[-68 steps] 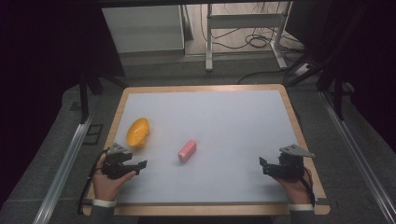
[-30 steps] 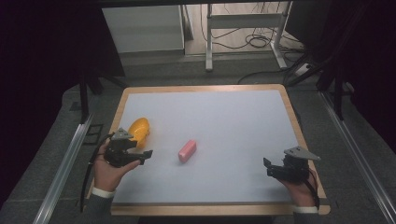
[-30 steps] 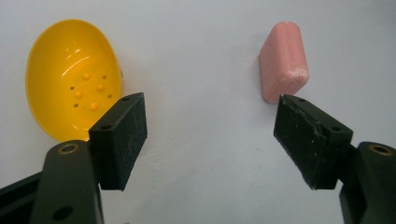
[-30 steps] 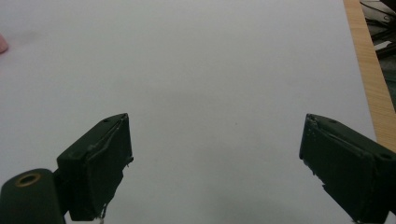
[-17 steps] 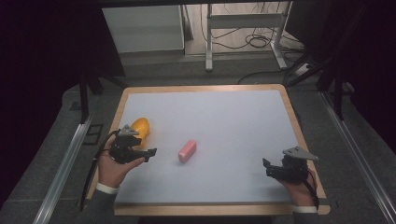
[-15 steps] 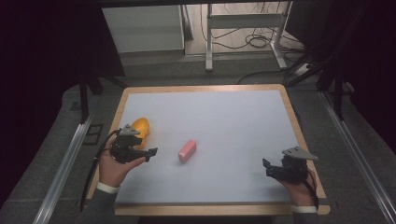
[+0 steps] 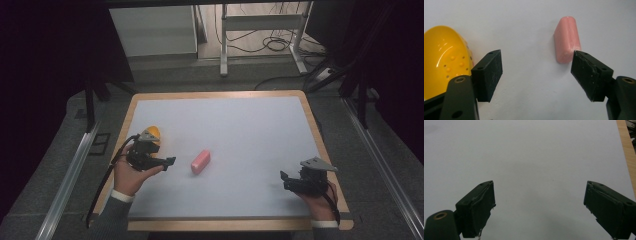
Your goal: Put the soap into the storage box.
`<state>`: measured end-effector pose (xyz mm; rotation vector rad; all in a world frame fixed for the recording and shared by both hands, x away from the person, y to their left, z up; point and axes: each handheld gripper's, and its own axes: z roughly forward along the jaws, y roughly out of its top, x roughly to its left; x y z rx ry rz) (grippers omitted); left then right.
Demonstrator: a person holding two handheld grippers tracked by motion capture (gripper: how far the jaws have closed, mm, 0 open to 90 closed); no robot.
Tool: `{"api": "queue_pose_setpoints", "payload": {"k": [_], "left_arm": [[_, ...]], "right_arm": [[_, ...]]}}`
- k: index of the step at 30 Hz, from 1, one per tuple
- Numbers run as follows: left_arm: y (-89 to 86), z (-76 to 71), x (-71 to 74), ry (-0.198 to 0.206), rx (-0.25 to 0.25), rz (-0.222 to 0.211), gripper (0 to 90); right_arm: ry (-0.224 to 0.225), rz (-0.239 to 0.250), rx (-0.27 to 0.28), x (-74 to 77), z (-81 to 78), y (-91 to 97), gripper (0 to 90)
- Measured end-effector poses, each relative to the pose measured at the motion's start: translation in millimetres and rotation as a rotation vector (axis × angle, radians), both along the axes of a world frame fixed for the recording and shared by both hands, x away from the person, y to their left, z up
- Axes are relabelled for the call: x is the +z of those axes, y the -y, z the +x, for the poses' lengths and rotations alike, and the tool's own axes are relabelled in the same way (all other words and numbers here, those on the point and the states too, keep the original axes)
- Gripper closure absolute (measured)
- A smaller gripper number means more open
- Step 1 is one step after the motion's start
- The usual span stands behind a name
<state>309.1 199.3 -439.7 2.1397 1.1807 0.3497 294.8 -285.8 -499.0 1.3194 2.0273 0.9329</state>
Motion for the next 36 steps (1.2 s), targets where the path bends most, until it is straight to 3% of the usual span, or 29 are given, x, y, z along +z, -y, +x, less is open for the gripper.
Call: {"api": "queue_pose_setpoints", "payload": {"k": [36], "left_arm": [[42.2,32.2,1.9,-0.058,-0.065,0.075,24.6]], "right_arm": [[-0.018,-0.019,-0.001,-5.4,2.2,-1.3,9.8]]}}
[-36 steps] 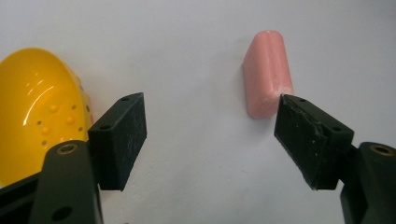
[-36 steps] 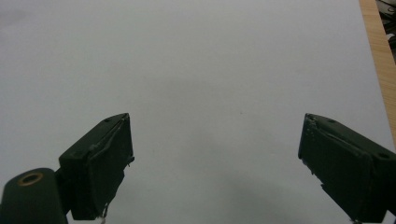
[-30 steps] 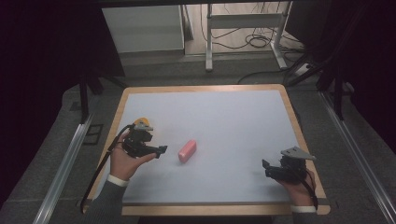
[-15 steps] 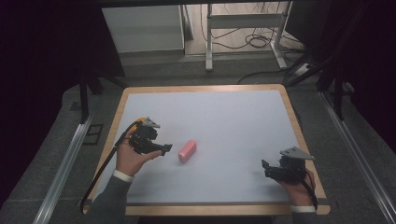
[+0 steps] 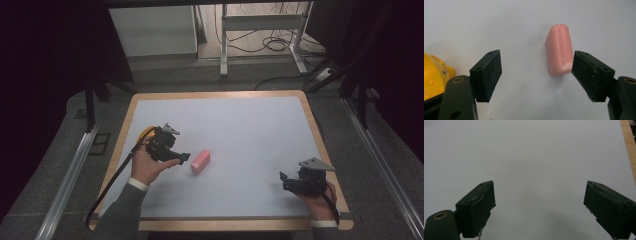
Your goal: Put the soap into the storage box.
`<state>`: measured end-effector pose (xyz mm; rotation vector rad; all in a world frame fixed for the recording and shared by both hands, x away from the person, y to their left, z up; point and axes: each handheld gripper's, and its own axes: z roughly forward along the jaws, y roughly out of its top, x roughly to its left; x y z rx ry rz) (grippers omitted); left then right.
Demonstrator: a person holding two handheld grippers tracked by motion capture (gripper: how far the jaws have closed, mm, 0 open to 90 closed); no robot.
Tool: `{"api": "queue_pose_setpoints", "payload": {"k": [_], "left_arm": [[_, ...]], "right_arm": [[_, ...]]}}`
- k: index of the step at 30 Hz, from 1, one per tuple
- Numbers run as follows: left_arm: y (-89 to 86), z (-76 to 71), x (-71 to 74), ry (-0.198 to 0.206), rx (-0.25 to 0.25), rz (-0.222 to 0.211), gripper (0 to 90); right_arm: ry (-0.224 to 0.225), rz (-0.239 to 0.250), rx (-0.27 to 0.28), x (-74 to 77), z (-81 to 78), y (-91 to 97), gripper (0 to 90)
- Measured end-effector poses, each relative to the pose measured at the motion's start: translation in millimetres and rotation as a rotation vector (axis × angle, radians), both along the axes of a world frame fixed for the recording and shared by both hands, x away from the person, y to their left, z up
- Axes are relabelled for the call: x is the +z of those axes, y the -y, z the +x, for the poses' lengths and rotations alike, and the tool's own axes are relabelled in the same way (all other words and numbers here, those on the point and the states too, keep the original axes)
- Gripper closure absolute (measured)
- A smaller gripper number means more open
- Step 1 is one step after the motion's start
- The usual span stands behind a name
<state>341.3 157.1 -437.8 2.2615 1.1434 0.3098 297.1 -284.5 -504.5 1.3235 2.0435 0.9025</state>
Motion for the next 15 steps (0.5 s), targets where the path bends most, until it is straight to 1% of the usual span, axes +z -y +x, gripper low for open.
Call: {"api": "queue_pose_setpoints", "payload": {"k": [3,4,5,6,9,14,15], "left_arm": [[3.7,2.0,1.1,-0.003,-0.007,0.003,24.6],[4.6,2.8,1.0,-0.004,-0.005,-0.008,24.6],[4.9,3.9,0.9,-0.006,-0.008,-0.009,24.5],[5.8,4.5,1.0,-0.010,-0.006,0.001,24.5],[8.9,5.3,1.9,-0.009,-0.012,0.003,24.6],[14.3,8.6,2.7,-0.016,-0.022,0.020,24.5],[15.7,9.3,2.3,-0.017,-0.023,0.016,24.4]], "right_arm": [[-0.003,0.001,0.000,-0.4,0.2,0.0,9.8],[-0.004,0.000,0.000,-0.7,0.4,0.1,9.8],[-0.004,-0.003,0.000,-1.3,0.6,0.2,9.8],[-0.004,-0.003,0.000,-1.3,0.6,0.2,9.8],[-0.005,-0.002,-0.001,-1.3,0.6,0.4,9.8],[-0.004,-0.002,-0.003,-1.0,0.7,0.7,9.8],[-0.005,-0.002,-0.004,-1.4,0.8,0.8,9.8]]}}
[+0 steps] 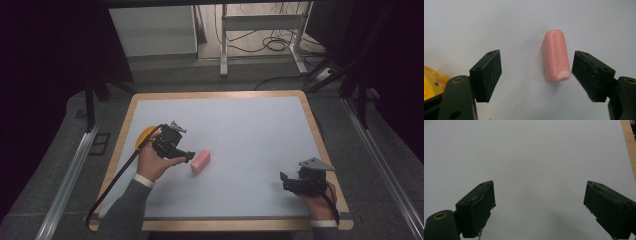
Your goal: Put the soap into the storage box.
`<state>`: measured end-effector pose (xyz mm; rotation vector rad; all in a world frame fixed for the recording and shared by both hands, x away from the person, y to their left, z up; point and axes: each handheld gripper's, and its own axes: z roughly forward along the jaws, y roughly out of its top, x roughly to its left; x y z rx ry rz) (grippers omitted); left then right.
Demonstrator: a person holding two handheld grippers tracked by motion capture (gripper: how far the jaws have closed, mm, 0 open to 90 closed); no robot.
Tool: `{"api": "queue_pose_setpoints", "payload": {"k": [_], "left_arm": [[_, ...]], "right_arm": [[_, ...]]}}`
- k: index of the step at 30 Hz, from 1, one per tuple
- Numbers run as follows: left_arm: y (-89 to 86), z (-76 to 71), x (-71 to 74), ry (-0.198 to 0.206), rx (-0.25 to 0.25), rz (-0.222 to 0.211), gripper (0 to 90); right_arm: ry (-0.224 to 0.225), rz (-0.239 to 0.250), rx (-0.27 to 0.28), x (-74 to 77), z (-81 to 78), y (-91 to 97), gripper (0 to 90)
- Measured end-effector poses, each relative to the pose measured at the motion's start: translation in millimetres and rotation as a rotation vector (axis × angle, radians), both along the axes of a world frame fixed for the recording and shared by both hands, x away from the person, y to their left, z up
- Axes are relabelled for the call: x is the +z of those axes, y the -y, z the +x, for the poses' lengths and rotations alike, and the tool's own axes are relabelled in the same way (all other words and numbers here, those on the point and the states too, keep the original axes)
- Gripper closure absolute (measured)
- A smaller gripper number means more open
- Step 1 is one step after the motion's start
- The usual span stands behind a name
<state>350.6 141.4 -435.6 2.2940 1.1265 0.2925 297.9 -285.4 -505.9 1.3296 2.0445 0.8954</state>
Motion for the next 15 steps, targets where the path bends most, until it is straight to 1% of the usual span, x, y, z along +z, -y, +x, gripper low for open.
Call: {"api": "queue_pose_setpoints", "payload": {"k": [3,9,10,11,13,15], "left_arm": [[3.2,1.9,-2.6,-0.012,-0.002,-0.005,24.4],[11.5,4.9,-10.6,-0.036,-0.014,-0.002,24.3],[13.5,5.4,-11.6,-0.040,-0.015,0.003,24.2],[15.5,6.0,-12.4,-0.042,-0.022,0.016,23.9],[20.4,7.2,-14.5,-0.054,-0.034,0.014,23.6],[25.1,9.2,-17.2,-0.062,-0.038,0.026,23.4]], "right_arm": [[-0.002,0.001,0.001,-0.4,0.1,0.1,9.8],[-0.001,-0.003,0.001,-0.9,0.4,-0.2,9.8],[-0.001,-0.004,0.001,-1.0,0.5,-0.3,9.8],[-0.001,-0.005,0.001,-1.1,0.5,-0.3,9.8],[-0.002,-0.006,0.003,-1.2,0.6,-0.2,9.8],[-0.004,-0.007,0.003,-1.2,0.6,0.0,9.8]]}}
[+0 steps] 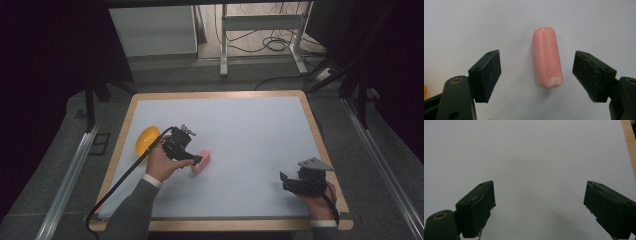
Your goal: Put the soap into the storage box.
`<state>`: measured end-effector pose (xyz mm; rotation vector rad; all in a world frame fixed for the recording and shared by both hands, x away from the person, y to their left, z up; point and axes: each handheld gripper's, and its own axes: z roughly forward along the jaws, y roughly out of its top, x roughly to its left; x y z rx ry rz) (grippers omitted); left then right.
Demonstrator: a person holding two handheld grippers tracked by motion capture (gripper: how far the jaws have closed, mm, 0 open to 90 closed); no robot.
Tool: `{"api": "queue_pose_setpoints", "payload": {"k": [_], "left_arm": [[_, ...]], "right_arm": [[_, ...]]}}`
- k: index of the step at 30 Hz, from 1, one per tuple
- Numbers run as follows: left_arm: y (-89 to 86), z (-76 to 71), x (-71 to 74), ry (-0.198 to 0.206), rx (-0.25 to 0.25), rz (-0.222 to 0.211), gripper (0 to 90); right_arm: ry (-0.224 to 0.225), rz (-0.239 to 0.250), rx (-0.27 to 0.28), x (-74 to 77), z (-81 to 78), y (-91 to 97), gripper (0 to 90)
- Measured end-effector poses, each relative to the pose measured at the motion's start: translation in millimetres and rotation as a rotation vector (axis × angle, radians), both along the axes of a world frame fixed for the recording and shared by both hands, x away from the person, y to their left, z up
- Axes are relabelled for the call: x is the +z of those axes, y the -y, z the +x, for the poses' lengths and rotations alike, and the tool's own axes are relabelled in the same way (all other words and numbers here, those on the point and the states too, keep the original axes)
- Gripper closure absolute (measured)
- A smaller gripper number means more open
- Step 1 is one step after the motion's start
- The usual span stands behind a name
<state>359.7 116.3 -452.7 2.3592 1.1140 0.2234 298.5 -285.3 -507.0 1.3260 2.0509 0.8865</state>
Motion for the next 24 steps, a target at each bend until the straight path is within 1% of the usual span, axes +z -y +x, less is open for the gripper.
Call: {"api": "queue_pose_setpoints", "payload": {"k": [3,5,7,9,11,16,21,24], "left_arm": [[5.3,1.6,-2.2,-0.008,-0.007,0.009,23.3],[8.2,2.1,-3.7,-0.011,-0.011,0.000,23.4],[10.4,2.3,-5.8,-0.013,-0.013,0.000,23.5],[12.1,2.4,-8.2,-0.014,-0.016,0.009,23.6],[14.1,2.6,-10.5,-0.018,-0.017,0.009,23.6],[18.4,5.3,-16.3,-0.031,-0.013,0.012,24.0],[22.9,12.2,-26.7,-0.059,-0.008,0.024,25.4],[23.8,13.7,-28.9,-0.064,-0.001,0.025,26.7]], "right_arm": [[0.002,0.000,-0.002,-0.1,-0.1,0.1,9.8],[0.002,0.000,-0.002,-0.3,0.0,0.0,9.8],[-0.001,0.000,-0.002,-0.6,0.1,-0.2,9.8],[-0.003,-0.005,-0.002,-0.9,0.4,-0.3,9.8],[-0.003,-0.005,-0.002,-0.9,0.4,-0.3,9.8],[-0.004,-0.004,-0.003,-1.1,0.5,0.0,9.8],[-0.004,-0.004,-0.007,-1.5,1.0,1.2,9.8],[-0.005,-0.003,-0.007,-1.5,1.0,1.3,9.8]]}}
